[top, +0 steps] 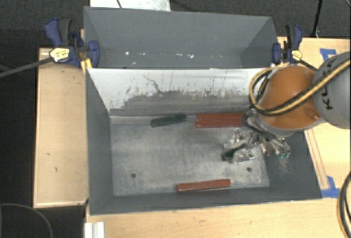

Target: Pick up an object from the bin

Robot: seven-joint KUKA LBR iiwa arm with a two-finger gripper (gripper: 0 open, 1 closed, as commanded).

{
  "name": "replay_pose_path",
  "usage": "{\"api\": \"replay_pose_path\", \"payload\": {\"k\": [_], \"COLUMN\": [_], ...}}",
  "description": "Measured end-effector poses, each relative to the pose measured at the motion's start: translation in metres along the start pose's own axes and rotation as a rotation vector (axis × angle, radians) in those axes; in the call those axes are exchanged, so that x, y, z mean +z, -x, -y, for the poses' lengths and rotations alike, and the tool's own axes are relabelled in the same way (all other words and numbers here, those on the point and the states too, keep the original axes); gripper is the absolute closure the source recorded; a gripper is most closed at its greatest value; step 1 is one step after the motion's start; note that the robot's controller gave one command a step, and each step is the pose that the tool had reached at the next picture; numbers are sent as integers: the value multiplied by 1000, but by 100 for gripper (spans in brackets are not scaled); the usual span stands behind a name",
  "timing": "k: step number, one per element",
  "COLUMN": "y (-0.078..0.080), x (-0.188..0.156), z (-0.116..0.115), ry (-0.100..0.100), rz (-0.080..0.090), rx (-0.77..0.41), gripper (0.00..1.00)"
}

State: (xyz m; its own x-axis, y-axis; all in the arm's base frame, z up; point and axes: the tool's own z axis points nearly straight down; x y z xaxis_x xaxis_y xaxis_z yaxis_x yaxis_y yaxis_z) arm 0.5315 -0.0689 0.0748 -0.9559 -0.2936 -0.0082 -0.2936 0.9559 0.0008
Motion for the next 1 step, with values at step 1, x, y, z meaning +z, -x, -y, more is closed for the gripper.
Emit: {"api": "replay_pose_path", "payload": {"k": [1], "y": [-5], "x": [-135], "z": [9], "ry": [-2], "rz": [-5], "rx": [24], "gripper": [100]}}
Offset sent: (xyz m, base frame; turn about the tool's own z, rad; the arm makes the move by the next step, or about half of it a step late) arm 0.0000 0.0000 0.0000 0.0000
